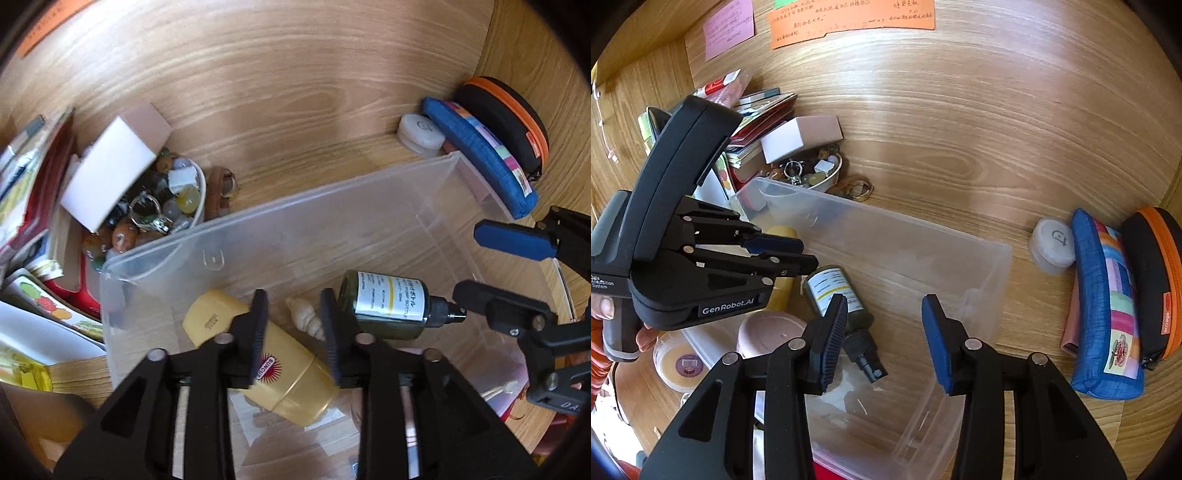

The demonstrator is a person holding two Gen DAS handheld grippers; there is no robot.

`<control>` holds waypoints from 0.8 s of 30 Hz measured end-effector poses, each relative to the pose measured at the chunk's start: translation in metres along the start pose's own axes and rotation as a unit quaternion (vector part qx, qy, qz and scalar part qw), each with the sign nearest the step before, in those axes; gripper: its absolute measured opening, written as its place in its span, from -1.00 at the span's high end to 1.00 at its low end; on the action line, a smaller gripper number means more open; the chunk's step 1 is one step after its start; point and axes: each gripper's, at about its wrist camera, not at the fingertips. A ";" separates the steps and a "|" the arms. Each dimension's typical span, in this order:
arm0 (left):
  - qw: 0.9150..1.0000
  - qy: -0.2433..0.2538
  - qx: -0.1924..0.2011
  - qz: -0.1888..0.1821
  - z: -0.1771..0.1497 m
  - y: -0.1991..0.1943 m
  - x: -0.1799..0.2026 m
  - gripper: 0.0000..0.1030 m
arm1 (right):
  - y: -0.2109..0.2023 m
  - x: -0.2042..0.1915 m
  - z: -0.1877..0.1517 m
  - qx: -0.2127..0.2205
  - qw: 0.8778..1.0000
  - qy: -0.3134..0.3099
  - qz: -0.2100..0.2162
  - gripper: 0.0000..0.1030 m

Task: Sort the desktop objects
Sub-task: 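Release the green bottle and shell into the clear box with both grippers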

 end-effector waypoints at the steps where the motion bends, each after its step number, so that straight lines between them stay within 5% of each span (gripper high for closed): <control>1: 1.000 -0.002 0.001 -0.010 0.000 -0.002 0.001 0.39 | 0.000 -0.001 0.000 0.000 1.000 -0.002 0.000 0.25; 5: 1.000 0.006 0.014 0.008 0.000 -0.011 0.008 0.29 | -0.003 -0.004 -0.001 0.000 1.000 -0.008 -0.001 0.24; 7: 1.000 0.008 0.023 0.014 0.000 -0.016 0.010 -0.04 | -0.005 -0.005 -0.002 0.000 1.000 -0.010 -0.004 0.10; 11: 0.998 0.019 0.049 0.046 -0.003 -0.034 0.016 -0.29 | -0.014 -0.007 -0.004 0.010 1.000 -0.007 -0.013 -0.14; 18: 0.995 0.016 0.073 0.065 -0.013 -0.064 0.022 -0.81 | -0.035 -0.013 -0.006 0.022 0.999 -0.009 -0.023 -0.22; 24: 0.992 0.024 0.098 0.076 -0.031 -0.094 0.030 -0.84 | -0.058 -0.022 -0.014 0.035 0.999 -0.006 -0.025 -0.22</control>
Point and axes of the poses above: each gripper's, at about its wrist camera, not at the fingertips, and y roughly the way its jaws point, x to its right, z to its top, and after that the axes turned 3 degrees about -z, right-handed
